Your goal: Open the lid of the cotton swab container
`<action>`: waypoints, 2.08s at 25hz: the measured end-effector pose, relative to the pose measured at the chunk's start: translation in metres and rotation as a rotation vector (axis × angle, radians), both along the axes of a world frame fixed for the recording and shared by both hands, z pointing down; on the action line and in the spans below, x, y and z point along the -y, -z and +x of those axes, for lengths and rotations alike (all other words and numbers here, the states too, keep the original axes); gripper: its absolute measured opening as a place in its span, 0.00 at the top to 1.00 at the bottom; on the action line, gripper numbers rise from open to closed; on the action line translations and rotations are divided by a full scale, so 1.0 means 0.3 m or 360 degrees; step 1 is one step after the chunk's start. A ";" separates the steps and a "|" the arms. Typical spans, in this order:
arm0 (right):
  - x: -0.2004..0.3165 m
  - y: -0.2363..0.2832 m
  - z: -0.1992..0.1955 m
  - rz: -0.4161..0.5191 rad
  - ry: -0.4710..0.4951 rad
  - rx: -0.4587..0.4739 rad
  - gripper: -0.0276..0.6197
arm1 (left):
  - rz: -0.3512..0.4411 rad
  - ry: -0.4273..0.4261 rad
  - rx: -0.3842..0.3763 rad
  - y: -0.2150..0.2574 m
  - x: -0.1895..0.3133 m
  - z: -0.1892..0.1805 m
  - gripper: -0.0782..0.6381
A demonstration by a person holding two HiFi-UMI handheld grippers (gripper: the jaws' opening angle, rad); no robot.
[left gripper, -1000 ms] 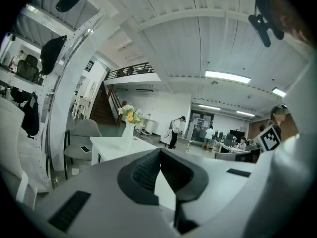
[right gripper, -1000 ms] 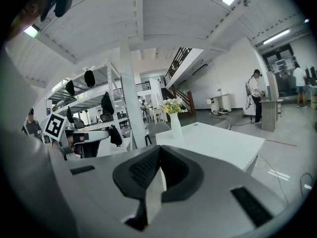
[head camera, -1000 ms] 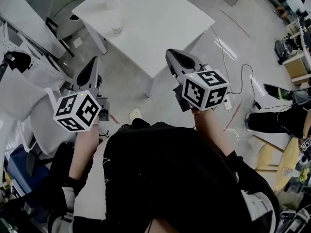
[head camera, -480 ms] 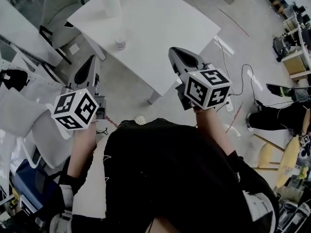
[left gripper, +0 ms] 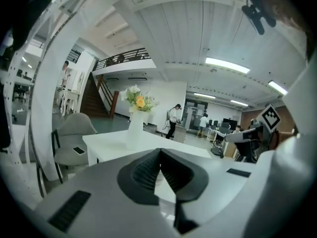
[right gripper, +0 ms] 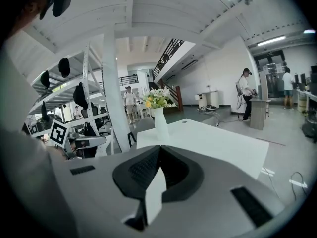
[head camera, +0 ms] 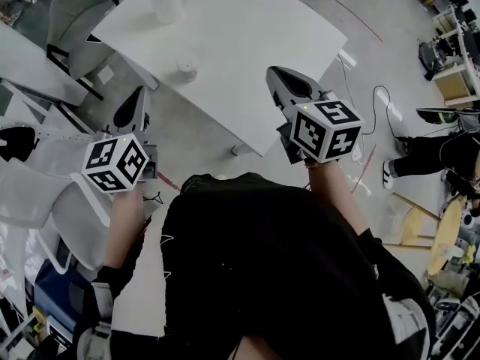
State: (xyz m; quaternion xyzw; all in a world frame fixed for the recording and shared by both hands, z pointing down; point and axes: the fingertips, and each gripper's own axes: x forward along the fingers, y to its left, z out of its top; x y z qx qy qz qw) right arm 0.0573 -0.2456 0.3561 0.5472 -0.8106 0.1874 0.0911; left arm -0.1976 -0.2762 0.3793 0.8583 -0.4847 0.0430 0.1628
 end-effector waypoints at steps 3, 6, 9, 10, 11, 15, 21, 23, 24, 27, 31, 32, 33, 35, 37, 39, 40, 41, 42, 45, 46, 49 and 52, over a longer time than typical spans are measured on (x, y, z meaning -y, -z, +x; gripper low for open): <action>0.017 -0.019 0.015 -0.0036 -0.0032 -0.0047 0.95 | -0.0087 -0.0006 -0.0098 -0.095 0.043 -0.009 0.88; 0.017 -0.053 0.045 -0.0082 -0.0077 -0.0111 0.95 | -0.0149 -0.0084 -0.0105 -0.191 0.073 0.012 0.88; 0.006 -0.078 0.079 -0.0128 -0.0125 -0.0162 0.95 | -0.0172 -0.0143 -0.0118 -0.252 0.099 0.033 0.87; -0.001 -0.084 0.090 -0.0142 -0.0141 -0.0174 0.95 | -0.0175 -0.0157 -0.0114 -0.267 0.106 0.039 0.87; -0.009 -0.090 0.101 -0.0157 -0.0157 -0.0182 0.95 | -0.0179 -0.0174 -0.0102 -0.283 0.110 0.046 0.87; -0.041 -0.130 0.158 -0.0220 -0.0231 -0.0204 0.95 | -0.0210 -0.0253 -0.0033 -0.359 0.138 0.086 0.82; -0.081 -0.164 0.228 -0.0285 -0.0318 -0.0249 0.95 | -0.0242 -0.0369 0.0062 -0.435 0.159 0.138 0.68; -0.089 -0.164 0.246 -0.0290 -0.0346 -0.0251 0.95 | -0.0246 -0.0398 0.0096 -0.448 0.164 0.147 0.65; -0.094 -0.164 0.255 -0.0294 -0.0362 -0.0250 0.95 | -0.0247 -0.0411 0.0106 -0.453 0.167 0.152 0.64; -0.109 -0.168 0.280 -0.0316 -0.0404 -0.0253 0.95 | -0.0255 -0.0459 0.0130 -0.471 0.173 0.177 0.53; -0.133 -0.187 0.303 -0.0357 -0.0438 -0.0255 0.95 | -0.0214 -0.0520 0.0223 -0.477 0.176 0.226 0.49; -0.139 -0.190 0.306 -0.0364 -0.0442 -0.0255 0.95 | -0.0200 -0.0538 0.0250 -0.477 0.174 0.241 0.48; -0.144 -0.193 0.308 -0.0368 -0.0444 -0.0255 0.95 | -0.0195 -0.0557 0.0275 -0.480 0.173 0.256 0.48; -0.152 -0.194 0.309 -0.0369 -0.0446 -0.0258 0.95 | -0.0199 -0.0585 0.0314 -0.490 0.176 0.281 0.48; -0.156 -0.193 0.312 -0.0363 -0.0452 -0.0258 0.95 | -0.0200 -0.0573 0.0344 -0.498 0.190 0.294 0.48; -0.164 -0.194 0.319 -0.0364 -0.0462 -0.0260 0.95 | -0.0212 -0.0518 0.0371 -0.504 0.211 0.296 0.48; -0.168 -0.195 0.323 -0.0368 -0.0466 -0.0261 0.95 | -0.0228 -0.0480 0.0382 -0.505 0.224 0.296 0.48; -0.172 -0.195 0.325 -0.0372 -0.0468 -0.0259 0.95 | -0.0247 -0.0442 0.0392 -0.506 0.236 0.295 0.48; -0.174 -0.196 0.325 -0.0377 -0.0470 -0.0250 0.95 | -0.0265 -0.0411 0.0401 -0.507 0.248 0.296 0.48; -0.176 -0.198 0.321 -0.0382 -0.0478 -0.0190 0.95 | -0.0293 -0.0387 0.0428 -0.513 0.274 0.312 0.48; -0.176 -0.198 0.321 -0.0380 -0.0484 -0.0178 0.95 | -0.0292 -0.0397 0.0437 -0.516 0.281 0.320 0.48; -0.176 -0.193 0.324 -0.0369 -0.0493 -0.0193 0.95 | -0.0292 -0.0426 0.0474 -0.533 0.292 0.340 0.48; -0.179 -0.188 0.331 -0.0365 -0.0494 -0.0209 0.95 | -0.0310 -0.0425 0.0500 -0.549 0.296 0.350 0.48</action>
